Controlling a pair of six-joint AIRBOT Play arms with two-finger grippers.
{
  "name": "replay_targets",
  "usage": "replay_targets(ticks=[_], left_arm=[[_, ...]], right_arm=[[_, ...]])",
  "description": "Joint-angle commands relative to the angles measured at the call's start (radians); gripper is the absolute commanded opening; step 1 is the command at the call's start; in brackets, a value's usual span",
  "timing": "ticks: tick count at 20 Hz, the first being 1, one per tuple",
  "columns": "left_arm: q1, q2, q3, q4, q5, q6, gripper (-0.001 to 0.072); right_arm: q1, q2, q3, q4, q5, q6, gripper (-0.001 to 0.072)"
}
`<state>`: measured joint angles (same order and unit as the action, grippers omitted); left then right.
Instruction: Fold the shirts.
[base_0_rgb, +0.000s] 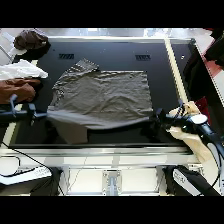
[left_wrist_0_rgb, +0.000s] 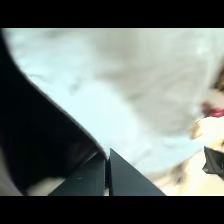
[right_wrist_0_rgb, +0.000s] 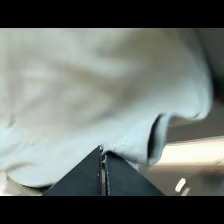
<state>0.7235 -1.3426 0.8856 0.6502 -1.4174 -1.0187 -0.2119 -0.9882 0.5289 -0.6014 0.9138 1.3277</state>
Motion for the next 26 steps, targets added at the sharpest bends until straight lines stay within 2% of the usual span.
replay_targets(ticks=[1, 4, 6, 8, 10, 13, 14, 16, 18, 20, 22, 24, 26], left_arm=[[0.004, 0.172, 0.106, -0.267, -0.043, 0.017, 0.0008], [0.021, 0.37, 0.237, -0.472, -0.029, 0.017, 0.0007], [0.048, 0.491, 0.354, -0.497, 0.024, 0.017, 0.0007], [0.092, 0.607, 0.46, -0.496, 0.168, 0.017, 0.0006], [0.156, 0.7, 0.553, -0.438, 0.321, 0.017, 0.0006], [0.201, 0.731, 0.716, -0.2, 0.303, -0.019, 0.0005], [0.193, 0.719, 0.766, -0.141, 0.303, -0.047, 0.0005], [0.174, 0.666, 0.846, -0.127, 0.276, -0.056, 0.0005], [0.135, 0.592, 0.901, -0.135, 0.185, -0.079, 0.0006], [0.074, 0.515, 0.9, -0.119, 0.097, -0.088, 0.0006], [-0.011, 0.396, 0.9, -0.077, -0.021, -0.159, 0.0006], [-0.17, 0.252, 0.897, 0.073, -0.101, -0.165, 0.0005], [-0.336, 0.098, 0.886, 0.343, -0.104, -0.216, 0.0006]], right_arm=[[0.002, 0.111, 0.225, -0.05, 0.15, -0.091, 0.0011], [0.002, 0.263, 0.465, -0.143, 0.22, -0.089, 0.001], [0.002, 0.341, 0.627, -0.177, 0.221, -0.087, 0.0009], [0.002, 0.385, 0.793, -0.195, 0.22, -0.091, 0.001], [0.001, 0.396, 0.961, -0.256, 0.221, -0.092, 0.0011], [0.0, 0.382, 1.156, -0.339, 0.22, -0.091, 0.0009], [0.0, 0.375, 1.196, -0.354, 0.22, -0.091, 0.0009], [0.0, 0.353, 1.248, -0.384, 0.22, -0.091, 0.0009], [0.0, 0.319, 1.262, -0.401, 0.226, -0.09, 0.0009], [0.0, 0.254, 1.262, -0.403, 0.309, -0.084, 0.0008], [0.0, 0.136, 1.262, -0.402, 0.434, -0.058, 0.0009], [0.0, 0.008, 1.248, -0.401, 0.518, -0.058, 0.0009], [0.001, -0.121, 1.17, -0.4, 0.529, -0.058, 0.0009]])
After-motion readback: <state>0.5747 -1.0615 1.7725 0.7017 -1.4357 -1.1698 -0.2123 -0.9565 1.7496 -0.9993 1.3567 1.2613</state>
